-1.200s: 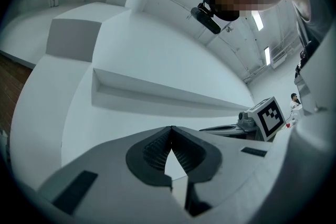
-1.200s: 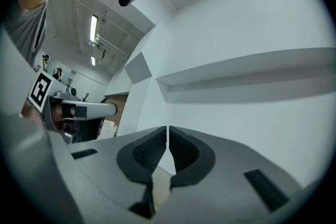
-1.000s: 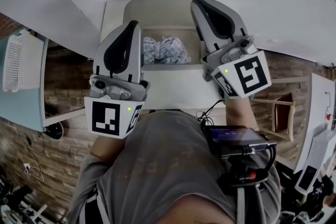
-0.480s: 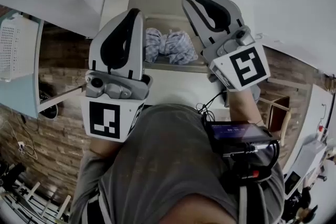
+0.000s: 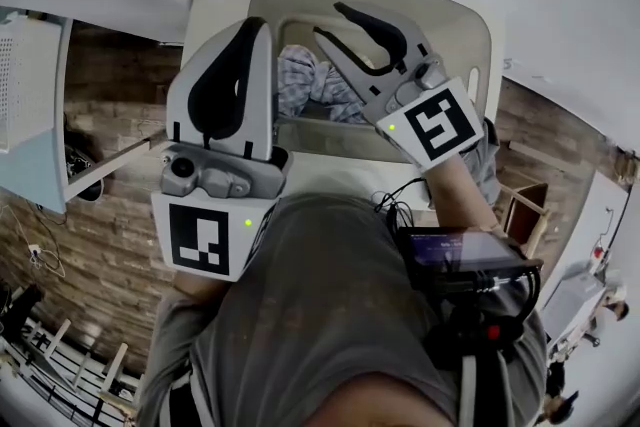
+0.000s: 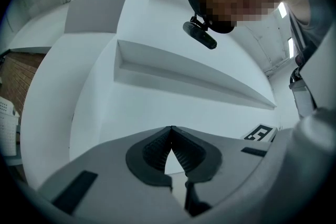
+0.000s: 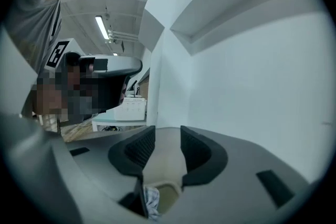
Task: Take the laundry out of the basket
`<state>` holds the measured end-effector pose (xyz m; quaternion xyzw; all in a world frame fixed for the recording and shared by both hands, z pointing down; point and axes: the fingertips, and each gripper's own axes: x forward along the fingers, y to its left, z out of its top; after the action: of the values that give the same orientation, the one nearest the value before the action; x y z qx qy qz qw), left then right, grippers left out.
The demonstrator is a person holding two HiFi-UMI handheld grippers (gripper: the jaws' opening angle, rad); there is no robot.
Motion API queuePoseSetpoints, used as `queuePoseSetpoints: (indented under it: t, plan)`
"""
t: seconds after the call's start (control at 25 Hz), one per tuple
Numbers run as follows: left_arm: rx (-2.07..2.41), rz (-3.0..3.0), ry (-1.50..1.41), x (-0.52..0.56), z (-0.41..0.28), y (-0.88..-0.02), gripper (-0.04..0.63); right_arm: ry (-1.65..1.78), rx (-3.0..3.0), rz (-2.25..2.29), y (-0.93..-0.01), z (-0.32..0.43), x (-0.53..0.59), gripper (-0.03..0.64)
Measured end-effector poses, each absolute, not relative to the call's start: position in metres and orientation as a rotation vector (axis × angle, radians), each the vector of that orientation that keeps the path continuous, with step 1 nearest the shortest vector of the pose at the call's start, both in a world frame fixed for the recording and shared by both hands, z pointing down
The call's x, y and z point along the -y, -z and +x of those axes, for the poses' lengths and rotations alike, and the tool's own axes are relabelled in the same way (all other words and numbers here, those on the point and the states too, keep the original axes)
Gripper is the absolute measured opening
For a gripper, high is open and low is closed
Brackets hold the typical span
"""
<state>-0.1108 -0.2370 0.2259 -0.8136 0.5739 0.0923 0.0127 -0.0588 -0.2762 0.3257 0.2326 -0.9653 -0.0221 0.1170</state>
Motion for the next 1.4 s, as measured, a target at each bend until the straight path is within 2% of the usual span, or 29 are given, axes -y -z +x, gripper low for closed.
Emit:
queuePoseSetpoints:
  t: [0.08, 0.44, 1.4]
  plan:
    - [-1.798, -2.544, -0.29, 0.242, -0.114, -0.231, 0.008, 0.038, 2.797, 0.593, -0.344, -0.067, 0.272, 0.215]
    - [-1.837, -2.557, -0.335, 0.254, -0.125, -0.241, 0.008, -0.086, 2.612, 0.307, -0.412, -0.089, 0.239, 0.332]
    - [-1.921, -2.538, -0.414, 0.26, -0.163, -0.252, 0.008, -0.053, 2.154, -0.028, -0.553, -0.093, 0.205, 0.357]
